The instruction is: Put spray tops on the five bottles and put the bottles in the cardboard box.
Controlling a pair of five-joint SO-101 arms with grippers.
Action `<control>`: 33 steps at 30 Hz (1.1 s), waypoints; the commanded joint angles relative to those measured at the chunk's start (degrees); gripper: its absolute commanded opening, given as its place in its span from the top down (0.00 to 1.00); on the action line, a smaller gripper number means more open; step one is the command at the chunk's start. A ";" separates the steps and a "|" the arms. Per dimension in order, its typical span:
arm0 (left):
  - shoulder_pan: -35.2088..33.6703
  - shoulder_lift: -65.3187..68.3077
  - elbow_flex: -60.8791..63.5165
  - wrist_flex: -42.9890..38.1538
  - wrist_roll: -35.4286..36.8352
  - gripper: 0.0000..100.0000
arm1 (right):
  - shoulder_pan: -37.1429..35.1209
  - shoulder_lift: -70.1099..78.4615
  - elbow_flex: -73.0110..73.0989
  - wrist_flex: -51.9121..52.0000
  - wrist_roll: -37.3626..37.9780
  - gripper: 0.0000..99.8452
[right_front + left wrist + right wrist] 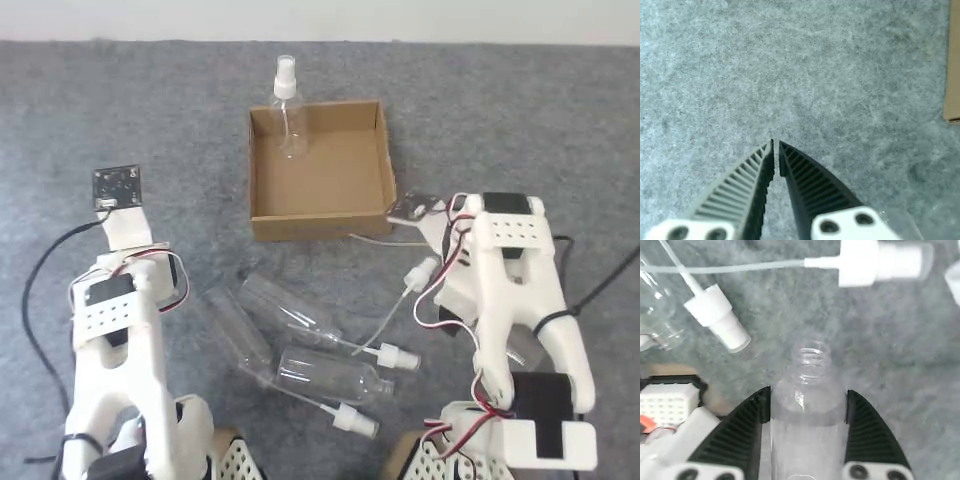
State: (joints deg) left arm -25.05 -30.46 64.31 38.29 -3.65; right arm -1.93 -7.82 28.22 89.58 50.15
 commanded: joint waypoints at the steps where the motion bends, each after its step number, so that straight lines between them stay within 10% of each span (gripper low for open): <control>1: -0.26 -2.37 -0.48 -1.23 -0.53 0.98 | 0.40 -7.43 -5.54 4.62 -4.57 0.90; 11: -0.18 -2.55 -2.15 -0.26 -0.53 0.98 | 0.40 -28.44 -5.36 7.08 -16.00 0.90; 33: 0.09 -2.55 -29.93 29.45 -0.44 0.82 | 0.92 -31.25 -5.27 1.27 -31.30 0.90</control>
State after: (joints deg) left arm -25.05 -30.46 42.77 62.55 -3.82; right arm -1.93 -36.92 26.11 91.87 19.56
